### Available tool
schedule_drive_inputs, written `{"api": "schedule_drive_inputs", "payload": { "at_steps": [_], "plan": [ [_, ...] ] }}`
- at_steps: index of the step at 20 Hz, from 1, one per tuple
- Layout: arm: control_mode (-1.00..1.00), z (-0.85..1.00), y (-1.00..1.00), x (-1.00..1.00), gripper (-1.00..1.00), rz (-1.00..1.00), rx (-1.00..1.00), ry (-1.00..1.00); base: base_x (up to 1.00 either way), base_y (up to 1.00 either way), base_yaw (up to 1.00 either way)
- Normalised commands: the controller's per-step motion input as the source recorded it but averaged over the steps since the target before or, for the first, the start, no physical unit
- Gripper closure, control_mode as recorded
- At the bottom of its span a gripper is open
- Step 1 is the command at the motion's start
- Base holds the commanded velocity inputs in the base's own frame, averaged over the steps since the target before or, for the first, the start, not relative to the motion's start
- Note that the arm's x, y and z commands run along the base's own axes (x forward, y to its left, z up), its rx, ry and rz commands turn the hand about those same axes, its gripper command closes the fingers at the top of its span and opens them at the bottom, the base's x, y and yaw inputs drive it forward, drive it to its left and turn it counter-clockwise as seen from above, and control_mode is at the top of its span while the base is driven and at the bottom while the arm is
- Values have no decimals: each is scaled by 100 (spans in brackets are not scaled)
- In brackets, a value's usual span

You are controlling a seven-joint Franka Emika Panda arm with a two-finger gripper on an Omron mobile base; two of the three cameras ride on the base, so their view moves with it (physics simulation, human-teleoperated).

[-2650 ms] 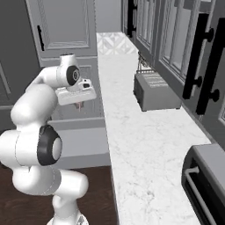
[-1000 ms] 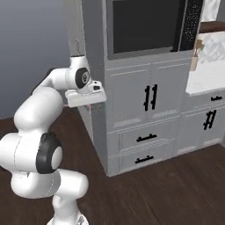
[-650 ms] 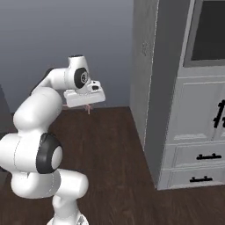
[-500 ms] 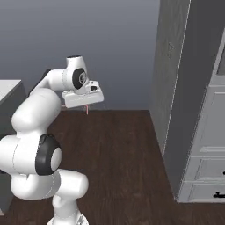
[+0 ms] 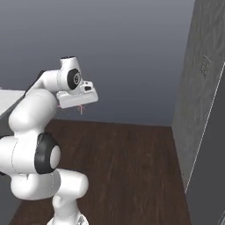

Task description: Take a straw from the drawer in front and place it inside the glass cup on the dining counter.

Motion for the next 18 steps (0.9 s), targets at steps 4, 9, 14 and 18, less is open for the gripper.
{"api": "schedule_drive_inputs", "payload": {
  "at_steps": [4, 9, 14, 18],
  "plan": [
    [100, 0, 0, 0, 100, 0, 0, 0, 100, 0, 22],
    [100, 0, 0, 0, 100, 0, 0, 0, 100, 0, 23],
    [100, 0, 0, 0, 100, 0, 0, 0, 100, 0, 30],
    [100, 0, 0, 0, 100, 0, 0, 0, 100, 0, 44]
  ]
}}
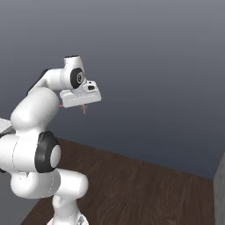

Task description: Take a straw from the drawer in front and place it inside the glass cup on the dining counter.

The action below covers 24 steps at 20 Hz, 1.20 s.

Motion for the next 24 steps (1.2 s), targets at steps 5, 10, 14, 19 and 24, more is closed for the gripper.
{"api": "schedule_drive_inputs", "payload": {
  "at_steps": [5, 10, 14, 19, 24],
  "plan": [
    [100, 0, 0, 0, 100, 0, 0, 0, 100, -1, 60],
    [100, 0, 0, 0, 100, 0, 0, 0, 100, -12, 66],
    [100, 0, 0, 0, 100, 0, 0, 0, 100, -31, 63],
    [100, 0, 0, 0, 100, 0, 0, 0, 100, -48, 59],
    [100, 0, 0, 0, 100, 0, 0, 0, 100, -38, 60]
  ]
}}
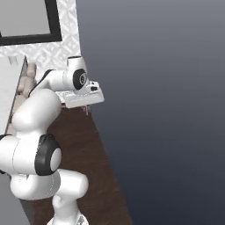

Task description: Take a straw from the drawer in front and place it inside the glass cup on the dining counter.

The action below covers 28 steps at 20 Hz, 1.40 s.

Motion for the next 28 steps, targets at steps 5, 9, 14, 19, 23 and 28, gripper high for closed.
{"api": "schedule_drive_inputs", "payload": {
  "at_steps": [5, 9, 14, 19, 23, 28],
  "plan": [
    [100, 0, 0, 0, 100, 0, 0, 0, 100, -34, 58],
    [100, 0, 0, 0, 100, 0, 0, 0, 100, -26, 56],
    [100, 0, 0, 0, 100, 0, 0, 0, 100, -28, 56],
    [100, 0, 0, 0, 100, 0, 0, 0, 100, -47, 55],
    [100, 0, 0, 0, 100, 0, 0, 0, 90, -74, 51],
    [100, 0, 0, 0, 100, 0, 0, 0, 62, -89, 47]
  ]
}}
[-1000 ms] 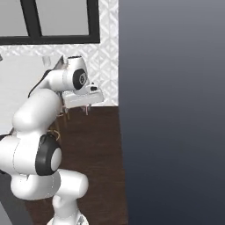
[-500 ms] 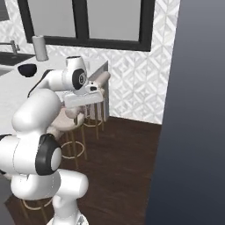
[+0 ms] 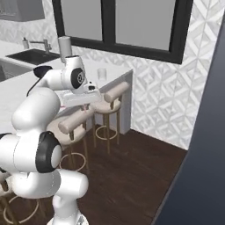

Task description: Take a straw from the drawer in front and place it inside the glass cup on the dining counter.

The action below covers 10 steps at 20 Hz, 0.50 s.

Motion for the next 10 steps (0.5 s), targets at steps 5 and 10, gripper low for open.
{"api": "schedule_drive_inputs", "payload": {
  "at_steps": [5, 10],
  "plan": [
    [100, 0, 0, 0, 100, 0, 0, 0, 56, -90, 43],
    [100, 0, 0, 0, 100, 0, 0, 0, 69, -83, 44]
  ]
}}
